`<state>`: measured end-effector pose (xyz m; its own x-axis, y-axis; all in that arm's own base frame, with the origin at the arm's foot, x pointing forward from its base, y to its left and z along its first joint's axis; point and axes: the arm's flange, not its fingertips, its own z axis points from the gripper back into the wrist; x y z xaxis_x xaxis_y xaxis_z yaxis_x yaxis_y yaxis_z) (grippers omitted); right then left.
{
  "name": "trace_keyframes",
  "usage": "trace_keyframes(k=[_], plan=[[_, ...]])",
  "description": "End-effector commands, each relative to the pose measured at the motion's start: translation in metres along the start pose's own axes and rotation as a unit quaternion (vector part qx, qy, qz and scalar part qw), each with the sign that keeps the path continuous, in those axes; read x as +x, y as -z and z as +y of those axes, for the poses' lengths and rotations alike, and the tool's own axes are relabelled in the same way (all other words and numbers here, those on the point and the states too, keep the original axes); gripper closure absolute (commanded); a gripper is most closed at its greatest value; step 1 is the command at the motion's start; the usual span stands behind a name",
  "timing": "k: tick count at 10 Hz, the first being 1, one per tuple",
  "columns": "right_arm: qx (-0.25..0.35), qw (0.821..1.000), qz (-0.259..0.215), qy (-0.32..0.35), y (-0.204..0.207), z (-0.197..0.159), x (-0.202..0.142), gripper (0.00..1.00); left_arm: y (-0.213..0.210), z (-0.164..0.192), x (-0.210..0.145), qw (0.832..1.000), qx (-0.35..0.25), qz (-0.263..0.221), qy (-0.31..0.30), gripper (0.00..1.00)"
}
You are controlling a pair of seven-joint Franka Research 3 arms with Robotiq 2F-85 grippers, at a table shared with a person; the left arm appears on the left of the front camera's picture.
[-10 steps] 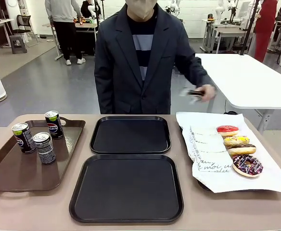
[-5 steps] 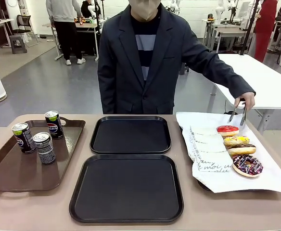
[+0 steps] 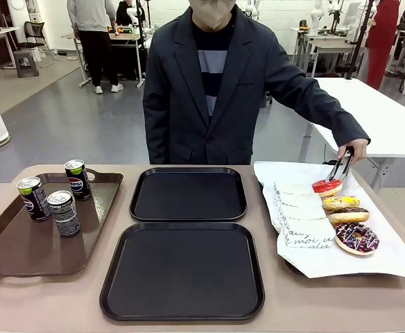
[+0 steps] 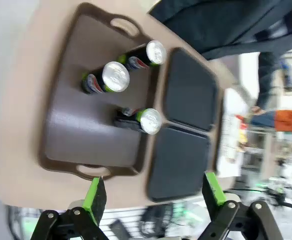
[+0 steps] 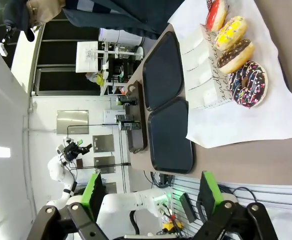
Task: Set up donuts and drinks on trays.
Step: Pick up one Pepsi coke and place it on the Flat Tray.
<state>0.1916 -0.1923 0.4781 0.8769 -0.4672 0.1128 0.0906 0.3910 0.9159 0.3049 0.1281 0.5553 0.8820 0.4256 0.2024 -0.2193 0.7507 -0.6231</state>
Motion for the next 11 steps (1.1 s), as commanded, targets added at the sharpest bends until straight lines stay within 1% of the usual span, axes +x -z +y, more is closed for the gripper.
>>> trace_keyframes(k=[1, 2, 3, 4, 5, 6, 7, 8, 10, 11], plan=[[0.011, 1.000, -0.001, -0.010, -0.001, 0.000, 0.001, 0.00, 0.019, -0.059, 0.020, 0.979, 0.184, 0.011, 0.090, 0.00], [0.011, 1.000, -0.001, -0.010, -0.001, 0.000, 0.001, 0.00, 0.037, -0.087, 0.027, 0.959, 0.256, 0.032, 0.116, 0.00], [0.011, 1.000, -0.001, -0.010, -0.001, 0.000, 0.001, 0.00, 0.063, -0.111, 0.026, 0.941, 0.301, 0.074, 0.136, 0.00], [0.011, 1.000, -0.001, -0.010, -0.001, 0.000, 0.001, 0.00, 0.090, -0.124, 0.018, 0.929, 0.332, 0.069, 0.149, 0.00], [0.011, 1.000, -0.001, -0.010, -0.001, 0.000, 0.001, 0.00, 0.116, -0.130, 0.002, 0.929, 0.330, 0.051, 0.158, 0.00], [0.011, 1.000, -0.001, -0.010, -0.001, 0.000, 0.001, 0.00, 0.139, -0.129, -0.012, 0.925, 0.340, 0.040, 0.168, 0.00], [0.011, 1.000, -0.001, -0.010, -0.001, 0.000, 0.001, 0.00, 0.160, -0.127, -0.022, 0.923, 0.342, 0.037, 0.172, 0.00], [0.011, 1.000, -0.001, -0.010, -0.001, 0.000, 0.001, 0.00, 0.175, -0.127, -0.028, 0.929, 0.332, 0.022, 0.163, 0.00], [0.011, 1.000, -0.001, -0.010, -0.001, 0.000, 0.001, 0.00, 0.198, -0.128, -0.040, 0.943, 0.298, 0.025, 0.146, 0.00], [0.011, 1.000, -0.001, -0.010, -0.001, 0.000, 0.001, 0.00, 0.207, -0.127, -0.041, 0.945, 0.294, 0.022, 0.143, 0.00]])
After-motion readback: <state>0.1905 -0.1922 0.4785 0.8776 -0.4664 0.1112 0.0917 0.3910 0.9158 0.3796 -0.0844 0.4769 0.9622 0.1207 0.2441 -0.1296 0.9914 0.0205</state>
